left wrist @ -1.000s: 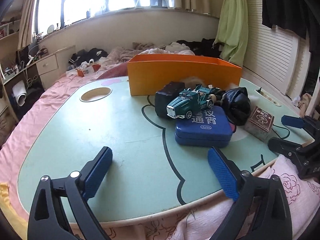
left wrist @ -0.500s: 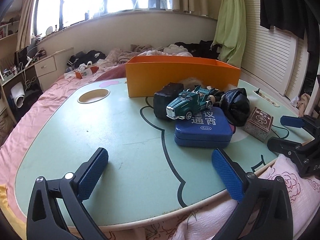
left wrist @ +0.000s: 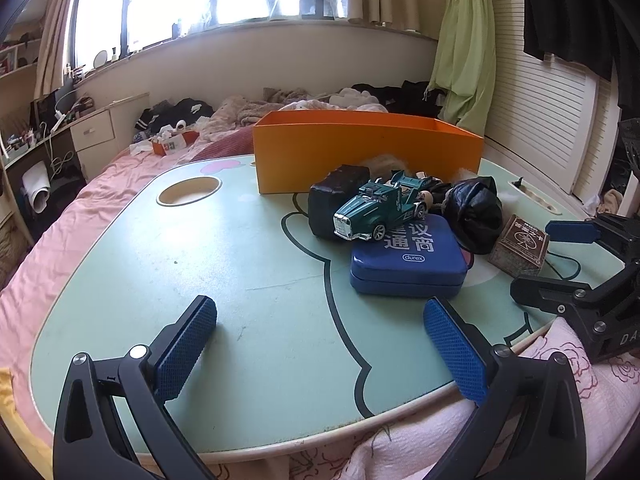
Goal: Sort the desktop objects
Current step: 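Reach to the pile and grasp the brown card box with the right gripper, then grasp the blue tin with the left gripper while the right gripper holds the brown card box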
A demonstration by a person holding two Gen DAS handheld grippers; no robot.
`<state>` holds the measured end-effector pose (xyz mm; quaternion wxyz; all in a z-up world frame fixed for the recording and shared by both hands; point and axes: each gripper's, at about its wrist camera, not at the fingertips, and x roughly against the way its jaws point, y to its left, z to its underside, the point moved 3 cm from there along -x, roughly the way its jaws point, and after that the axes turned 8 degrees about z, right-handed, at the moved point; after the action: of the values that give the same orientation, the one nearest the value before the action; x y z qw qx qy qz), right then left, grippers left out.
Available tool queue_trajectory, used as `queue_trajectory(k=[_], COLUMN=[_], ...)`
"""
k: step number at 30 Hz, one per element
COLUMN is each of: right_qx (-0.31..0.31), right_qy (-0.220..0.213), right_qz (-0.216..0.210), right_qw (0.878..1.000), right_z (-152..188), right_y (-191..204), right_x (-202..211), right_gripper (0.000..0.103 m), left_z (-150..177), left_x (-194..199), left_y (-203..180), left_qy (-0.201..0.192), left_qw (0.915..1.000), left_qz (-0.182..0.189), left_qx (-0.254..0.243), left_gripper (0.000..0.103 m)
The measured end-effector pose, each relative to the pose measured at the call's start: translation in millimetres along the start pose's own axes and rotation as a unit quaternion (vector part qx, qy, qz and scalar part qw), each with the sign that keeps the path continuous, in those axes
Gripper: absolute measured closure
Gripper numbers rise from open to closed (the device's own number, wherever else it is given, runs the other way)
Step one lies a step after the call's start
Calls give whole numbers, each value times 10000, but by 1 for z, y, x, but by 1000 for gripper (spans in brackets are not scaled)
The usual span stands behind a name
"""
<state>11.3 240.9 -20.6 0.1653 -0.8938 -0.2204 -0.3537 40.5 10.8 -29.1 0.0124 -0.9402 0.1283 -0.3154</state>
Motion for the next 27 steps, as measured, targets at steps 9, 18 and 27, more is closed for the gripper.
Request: queue_trajectory(k=[9,18,27], right_qx=[-218,-100,-248], right_qy=[-244,-740,-699], right_qz=[-263,-75,-160], right_qw=[9991,9972,9971], right_z=[10,14,13], right_y=[-2,6,3], right_x=[13,37,35], right_gripper=[46,46,45], left_z=[-1,-4,-30], left_x=[-2,2,-20], left_y=[1,1,-27], left_qy=[19,-12,683], left_qw=[10000,9990,9934], left_qz=[52,442,802], left_qx=[-6,-53,-452], left_gripper=[0,0,0])
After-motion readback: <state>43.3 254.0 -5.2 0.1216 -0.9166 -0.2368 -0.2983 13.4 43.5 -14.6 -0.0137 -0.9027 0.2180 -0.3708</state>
